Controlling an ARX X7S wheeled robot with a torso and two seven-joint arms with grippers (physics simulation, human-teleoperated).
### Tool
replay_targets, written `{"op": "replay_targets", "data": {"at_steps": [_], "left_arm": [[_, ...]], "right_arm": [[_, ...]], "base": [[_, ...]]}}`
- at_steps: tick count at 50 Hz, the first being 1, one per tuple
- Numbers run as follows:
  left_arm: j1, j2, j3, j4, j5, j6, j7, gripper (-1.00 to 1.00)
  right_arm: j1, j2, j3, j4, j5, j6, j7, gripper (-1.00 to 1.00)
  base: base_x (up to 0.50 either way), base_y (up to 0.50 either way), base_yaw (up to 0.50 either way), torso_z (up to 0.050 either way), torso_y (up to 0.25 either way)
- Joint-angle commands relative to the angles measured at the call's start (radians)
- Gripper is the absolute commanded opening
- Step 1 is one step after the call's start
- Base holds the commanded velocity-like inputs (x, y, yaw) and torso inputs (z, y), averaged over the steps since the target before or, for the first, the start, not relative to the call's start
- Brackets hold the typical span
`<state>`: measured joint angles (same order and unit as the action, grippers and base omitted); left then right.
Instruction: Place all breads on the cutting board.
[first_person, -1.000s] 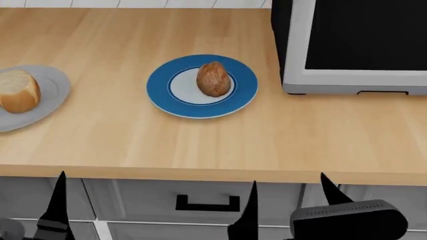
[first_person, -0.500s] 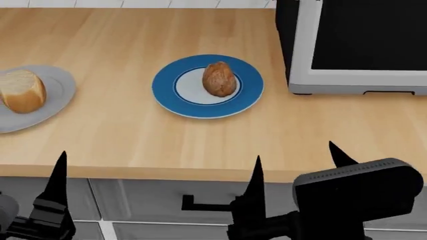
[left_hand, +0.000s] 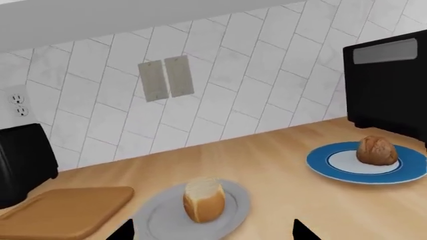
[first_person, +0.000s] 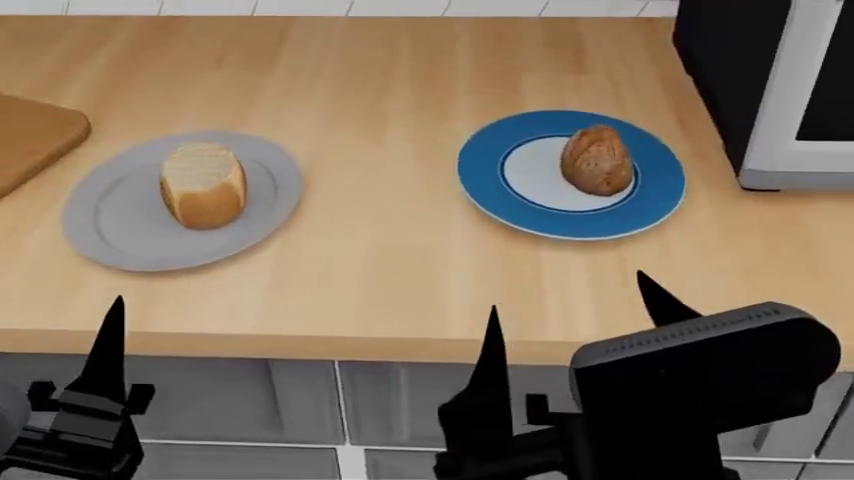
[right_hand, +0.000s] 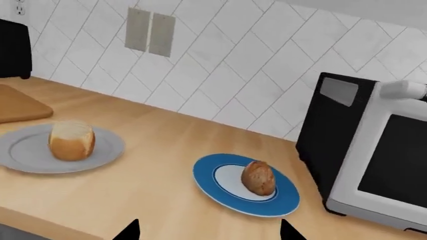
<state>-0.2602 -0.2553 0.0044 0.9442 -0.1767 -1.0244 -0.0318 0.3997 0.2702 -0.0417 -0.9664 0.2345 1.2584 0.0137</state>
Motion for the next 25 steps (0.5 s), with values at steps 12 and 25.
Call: {"op": "replay_targets", "data": {"at_steps": [12,25], "left_arm": [[-0.003,0.051,-0.075,-0.036,-0.024,0.026,0.013,1.0],[-0.073,0.025,-0.073,0.007,-0.068,-0.114,0.028,1.0]], "right_arm": [[0.007,-0.029,0.052,0.001,-0.017,0.045,-0.002,1.0],[0.157,0.003,0.054,-0.079,0.035,0.25,0.028,1.0]], "base": [[0.0,0.42,0.0,0.045,0.062],[0.02,0.0,0.0,0.0,0.0]]}}
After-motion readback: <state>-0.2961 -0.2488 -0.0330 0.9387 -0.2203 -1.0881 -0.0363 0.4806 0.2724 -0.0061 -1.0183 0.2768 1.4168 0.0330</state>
